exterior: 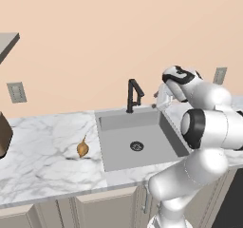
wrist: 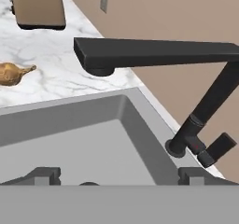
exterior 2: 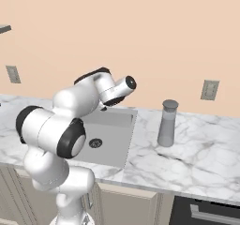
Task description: Turn on the sink faucet. Then move the onion from the counter to the sink. Turn off the sink. Move the vegetable from the sink to the pot next to the stove. Finally move the pot to the front right burner.
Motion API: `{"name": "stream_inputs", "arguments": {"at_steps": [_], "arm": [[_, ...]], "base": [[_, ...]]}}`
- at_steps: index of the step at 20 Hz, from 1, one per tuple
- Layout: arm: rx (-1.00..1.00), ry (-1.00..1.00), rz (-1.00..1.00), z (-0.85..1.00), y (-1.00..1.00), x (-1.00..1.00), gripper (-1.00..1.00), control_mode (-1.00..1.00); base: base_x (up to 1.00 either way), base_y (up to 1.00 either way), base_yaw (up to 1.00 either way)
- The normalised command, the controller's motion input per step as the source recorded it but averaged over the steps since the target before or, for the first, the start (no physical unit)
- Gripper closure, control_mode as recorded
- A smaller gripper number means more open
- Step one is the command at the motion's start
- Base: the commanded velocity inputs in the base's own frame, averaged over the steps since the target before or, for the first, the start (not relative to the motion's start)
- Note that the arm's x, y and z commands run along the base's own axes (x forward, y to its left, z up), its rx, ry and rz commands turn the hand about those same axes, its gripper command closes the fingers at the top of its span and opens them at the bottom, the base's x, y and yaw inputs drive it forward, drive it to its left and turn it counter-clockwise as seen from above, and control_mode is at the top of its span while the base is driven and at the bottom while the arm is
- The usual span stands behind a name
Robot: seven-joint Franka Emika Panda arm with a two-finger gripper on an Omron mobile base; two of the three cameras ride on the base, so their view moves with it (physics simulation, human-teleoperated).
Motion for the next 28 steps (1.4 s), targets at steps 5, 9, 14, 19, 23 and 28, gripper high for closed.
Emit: {"name": "stream_inputs", "arguments": {"at_steps": [5, 9, 14, 19, 23, 28], "arm": [[0.00, 0.00, 0.02, -0.09, 0.00, 0.27, -1.00, -1.00], [0.00, 0.00, 0.01, -0.16, 0.00, 0.31, -1.00, -1.00], [0.00, -0.02, 0.00, -0.18, 0.00, 0.34, -1.00, -1.00], [0.02, -0.03, 0.01, -0.12, 0.00, 0.42, -1.00, -1.00], [0.02, -0.02, 0.03, -0.13, 0.02, 0.45, -1.00, -1.00], [0.01, -0.01, 0.04, -0.18, 0.00, 0.34, -1.00, -1.00]], "base": [[0.00, 0.00, 0.00], [0.00, 0.00, 0.00], [0.00, 0.00, 0.00], [0.00, 0.00, 0.00], [0.00, 0.00, 0.00], [0.00, 0.00, 0.00]]}}
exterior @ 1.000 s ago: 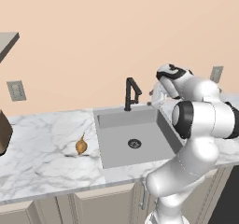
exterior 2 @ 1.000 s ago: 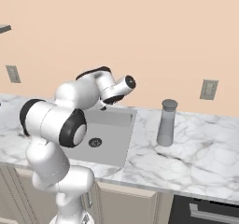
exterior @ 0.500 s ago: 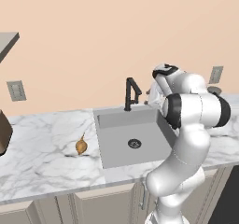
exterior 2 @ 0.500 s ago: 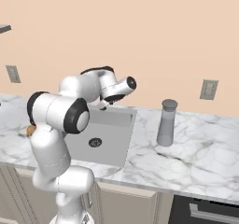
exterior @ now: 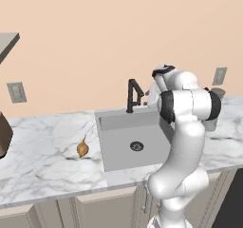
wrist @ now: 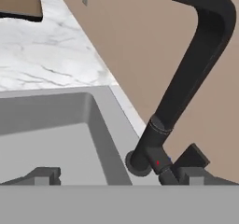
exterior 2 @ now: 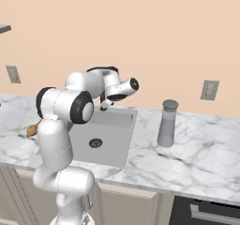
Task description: Turn on the sink faucet. Then move the onion from the counter to the sink. Turn off the sink. Move the vegetable from the sink to the pot next to the stove. Finally move the pot to the front right burner.
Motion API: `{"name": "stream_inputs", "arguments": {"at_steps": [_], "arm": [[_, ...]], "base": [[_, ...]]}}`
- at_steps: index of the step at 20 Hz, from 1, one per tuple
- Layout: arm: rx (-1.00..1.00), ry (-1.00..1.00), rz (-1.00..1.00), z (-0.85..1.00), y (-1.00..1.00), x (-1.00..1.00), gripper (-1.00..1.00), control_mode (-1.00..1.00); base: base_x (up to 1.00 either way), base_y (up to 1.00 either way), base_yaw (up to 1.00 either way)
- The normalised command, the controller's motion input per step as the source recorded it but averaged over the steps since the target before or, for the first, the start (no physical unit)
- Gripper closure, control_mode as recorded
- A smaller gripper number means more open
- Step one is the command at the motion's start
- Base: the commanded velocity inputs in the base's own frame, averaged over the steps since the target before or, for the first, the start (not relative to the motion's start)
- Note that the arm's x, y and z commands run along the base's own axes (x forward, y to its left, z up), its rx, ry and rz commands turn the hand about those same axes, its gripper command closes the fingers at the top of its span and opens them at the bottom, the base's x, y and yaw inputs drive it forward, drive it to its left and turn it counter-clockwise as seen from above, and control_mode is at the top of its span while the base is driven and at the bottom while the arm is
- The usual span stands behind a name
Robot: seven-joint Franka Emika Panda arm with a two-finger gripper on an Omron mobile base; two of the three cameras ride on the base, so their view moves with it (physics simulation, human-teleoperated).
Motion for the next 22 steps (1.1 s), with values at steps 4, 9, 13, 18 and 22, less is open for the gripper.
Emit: {"name": "stream_inputs", "arguments": {"at_steps": [4, 9, 13, 18, 22], "arm": [[0.01, -0.01, 0.05, -0.18, 0.00, 0.31, -1.00, -1.00], [0.01, 0.00, 0.04, -0.10, 0.02, 0.33, -1.00, -1.00], [0.01, 0.00, 0.03, -0.08, 0.04, 0.32, -1.00, -1.00], [0.00, 0.00, 0.00, -0.09, 0.09, 0.27, -1.00, -1.00], [0.00, 0.00, 0.00, -0.11, 0.08, 0.26, -1.00, -1.00]], "base": [[0.00, 0.00, 0.00], [0.00, 0.00, 0.00], [0.00, 0.00, 0.00], [0.00, 0.00, 0.00], [0.00, 0.00, 0.00]]}}
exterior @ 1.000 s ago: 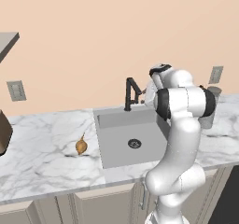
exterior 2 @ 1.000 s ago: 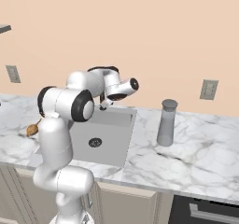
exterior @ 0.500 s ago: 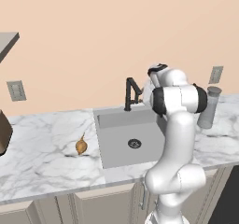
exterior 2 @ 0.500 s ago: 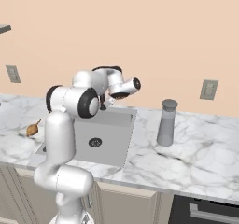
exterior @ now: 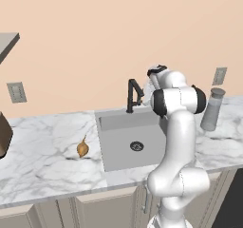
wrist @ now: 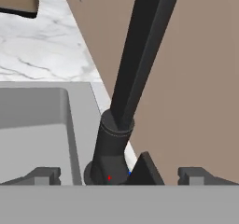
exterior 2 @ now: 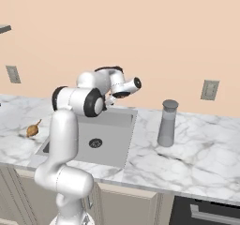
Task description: Turn on the sink faucet. Then move the onion from the counter to the sink. Turn off the sink. Move the vegetable from the sink to the pot next to the stove. Finally move the pot to the front right burner.
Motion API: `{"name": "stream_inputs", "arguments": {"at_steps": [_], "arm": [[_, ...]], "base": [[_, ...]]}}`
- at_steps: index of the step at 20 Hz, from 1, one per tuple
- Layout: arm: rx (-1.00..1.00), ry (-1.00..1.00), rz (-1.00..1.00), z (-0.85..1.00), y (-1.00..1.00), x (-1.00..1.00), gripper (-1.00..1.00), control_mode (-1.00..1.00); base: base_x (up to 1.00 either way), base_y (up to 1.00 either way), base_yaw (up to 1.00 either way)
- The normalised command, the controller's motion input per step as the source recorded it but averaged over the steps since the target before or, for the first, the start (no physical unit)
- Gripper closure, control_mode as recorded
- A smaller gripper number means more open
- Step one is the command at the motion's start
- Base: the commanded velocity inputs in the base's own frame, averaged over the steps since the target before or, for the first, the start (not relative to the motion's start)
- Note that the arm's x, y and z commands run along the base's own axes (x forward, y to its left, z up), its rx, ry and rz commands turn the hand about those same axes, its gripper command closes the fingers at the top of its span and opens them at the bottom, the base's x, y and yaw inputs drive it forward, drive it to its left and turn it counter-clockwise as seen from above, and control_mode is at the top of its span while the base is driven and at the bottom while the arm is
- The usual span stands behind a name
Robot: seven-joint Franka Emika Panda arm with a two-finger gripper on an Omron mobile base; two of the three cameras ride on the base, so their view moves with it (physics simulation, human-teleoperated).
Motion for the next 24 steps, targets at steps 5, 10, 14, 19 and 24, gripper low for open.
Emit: {"name": "stream_inputs", "arguments": {"at_steps": [5, 10, 14, 19, 24], "arm": [[0.00, 0.00, 0.00, -0.12, 0.10, 0.23, -1.00, -1.00], [0.00, 0.01, 0.00, -0.13, 0.11, 0.21, -1.00, -1.00], [0.00, 0.00, 0.00, -0.12, 0.09, 0.25, -1.00, -1.00], [0.02, 0.00, 0.00, -0.15, -0.05, 0.28, -1.00, -1.00], [0.00, 0.00, 0.00, -0.15, 0.00, 0.26, -1.00, -1.00]], "base": [[0.00, 0.00, 0.00], [0.00, 0.00, 0.00], [0.00, 0.00, 0.00], [0.00, 0.00, 0.00], [0.00, 0.00, 0.00]]}}
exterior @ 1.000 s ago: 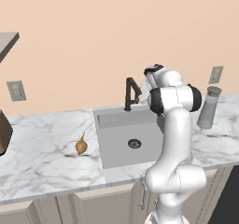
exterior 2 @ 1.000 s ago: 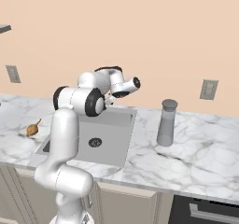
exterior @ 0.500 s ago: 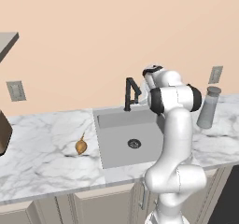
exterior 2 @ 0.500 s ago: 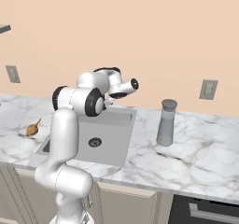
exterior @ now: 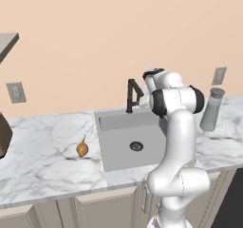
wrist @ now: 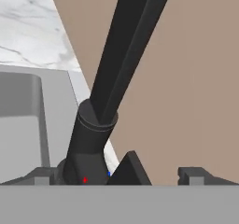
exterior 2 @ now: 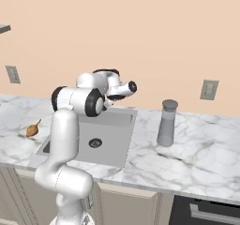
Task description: Turn on the sink faucet. Then move the onion from the counter to the sink. Turn off the sink. Move the vegetable from the sink to the pot next to the stove. Finally move the pot to the front right burner.
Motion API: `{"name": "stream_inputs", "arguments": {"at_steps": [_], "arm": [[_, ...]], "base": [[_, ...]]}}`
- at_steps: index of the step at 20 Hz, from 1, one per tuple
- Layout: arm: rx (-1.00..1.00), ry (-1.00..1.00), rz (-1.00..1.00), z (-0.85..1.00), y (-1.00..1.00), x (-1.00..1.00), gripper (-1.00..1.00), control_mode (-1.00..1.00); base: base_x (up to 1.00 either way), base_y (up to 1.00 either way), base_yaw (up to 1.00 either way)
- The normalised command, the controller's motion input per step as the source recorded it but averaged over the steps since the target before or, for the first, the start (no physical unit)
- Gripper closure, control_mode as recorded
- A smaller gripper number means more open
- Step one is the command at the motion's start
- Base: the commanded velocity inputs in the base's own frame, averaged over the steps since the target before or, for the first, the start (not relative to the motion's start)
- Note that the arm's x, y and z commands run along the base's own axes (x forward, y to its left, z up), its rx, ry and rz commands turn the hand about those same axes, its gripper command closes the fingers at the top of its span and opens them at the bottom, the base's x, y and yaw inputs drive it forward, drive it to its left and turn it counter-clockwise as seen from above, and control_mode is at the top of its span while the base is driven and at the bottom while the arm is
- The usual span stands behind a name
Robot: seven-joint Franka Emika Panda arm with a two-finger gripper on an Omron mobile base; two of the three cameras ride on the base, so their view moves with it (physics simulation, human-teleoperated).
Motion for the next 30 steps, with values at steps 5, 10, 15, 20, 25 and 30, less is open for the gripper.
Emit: {"name": "stream_inputs", "arguments": {"at_steps": [5, 10, 15, 20, 25, 30], "arm": [[0.01, 0.00, 0.00, -0.10, -0.02, 0.31, -1.00, -1.00], [0.02, 0.00, 0.00, -0.06, -0.07, 0.32, -1.00, -1.00], [0.06, 0.00, 0.01, -0.08, -0.19, 0.23, -1.00, -1.00], [0.09, 0.00, 0.00, -0.01, -0.20, 0.15, -1.00, -1.00], [0.11, 0.00, 0.01, -0.10, -0.35, 0.02, -1.00, -1.00], [0.07, 0.00, 0.00, -0.08, -0.06, 0.27, -1.00, -1.00]], "base": [[0.00, 0.00, 0.00], [0.00, 0.00, 0.00], [0.00, 0.00, 0.00], [0.00, 0.00, 0.00], [0.00, 0.00, 0.00], [0.00, 0.00, 0.00]]}}
